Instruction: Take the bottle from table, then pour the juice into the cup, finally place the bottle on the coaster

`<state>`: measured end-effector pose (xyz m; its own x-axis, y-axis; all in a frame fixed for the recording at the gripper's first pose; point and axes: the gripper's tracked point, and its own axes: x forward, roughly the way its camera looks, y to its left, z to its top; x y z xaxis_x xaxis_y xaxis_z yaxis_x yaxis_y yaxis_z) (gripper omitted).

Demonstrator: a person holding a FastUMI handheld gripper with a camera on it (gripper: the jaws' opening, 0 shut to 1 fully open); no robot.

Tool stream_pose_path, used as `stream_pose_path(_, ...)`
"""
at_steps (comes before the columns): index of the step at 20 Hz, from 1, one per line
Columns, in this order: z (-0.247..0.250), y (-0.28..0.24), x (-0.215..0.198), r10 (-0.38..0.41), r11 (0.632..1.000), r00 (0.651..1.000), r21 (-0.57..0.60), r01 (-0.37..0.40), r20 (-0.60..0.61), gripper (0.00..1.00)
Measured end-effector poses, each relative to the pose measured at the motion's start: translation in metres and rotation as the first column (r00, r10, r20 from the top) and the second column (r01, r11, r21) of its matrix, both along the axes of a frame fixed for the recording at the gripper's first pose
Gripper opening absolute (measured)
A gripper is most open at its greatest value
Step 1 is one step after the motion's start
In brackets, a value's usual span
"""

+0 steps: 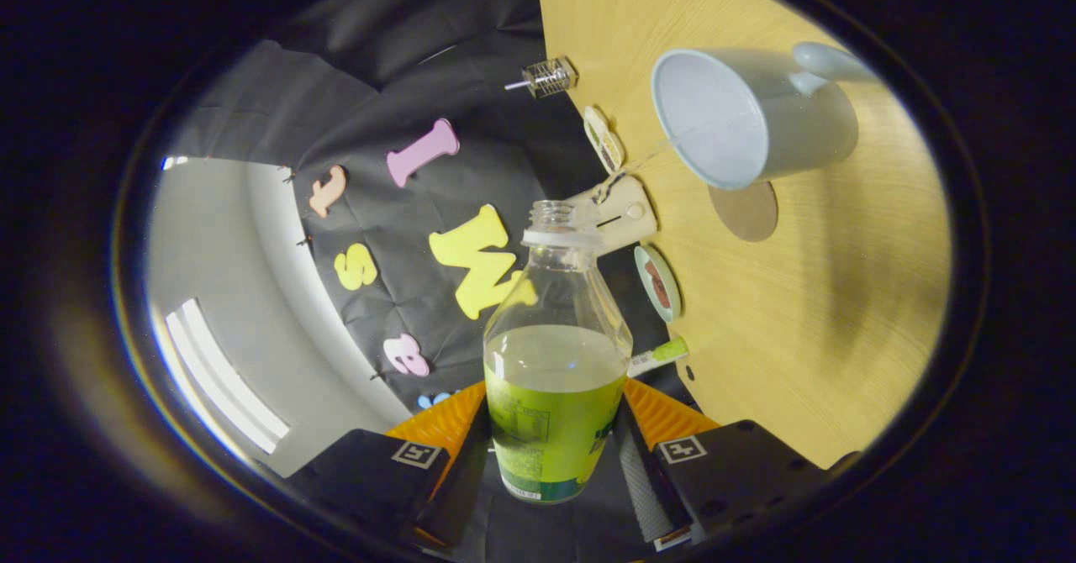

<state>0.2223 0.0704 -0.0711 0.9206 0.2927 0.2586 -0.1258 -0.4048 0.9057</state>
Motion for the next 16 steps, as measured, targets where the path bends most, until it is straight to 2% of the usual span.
stream_pose_path(16, 0.042, -0.007, -0.006, -0.019, 0.990, 0.999, 0.138, 0.013, 0.040, 0.78)
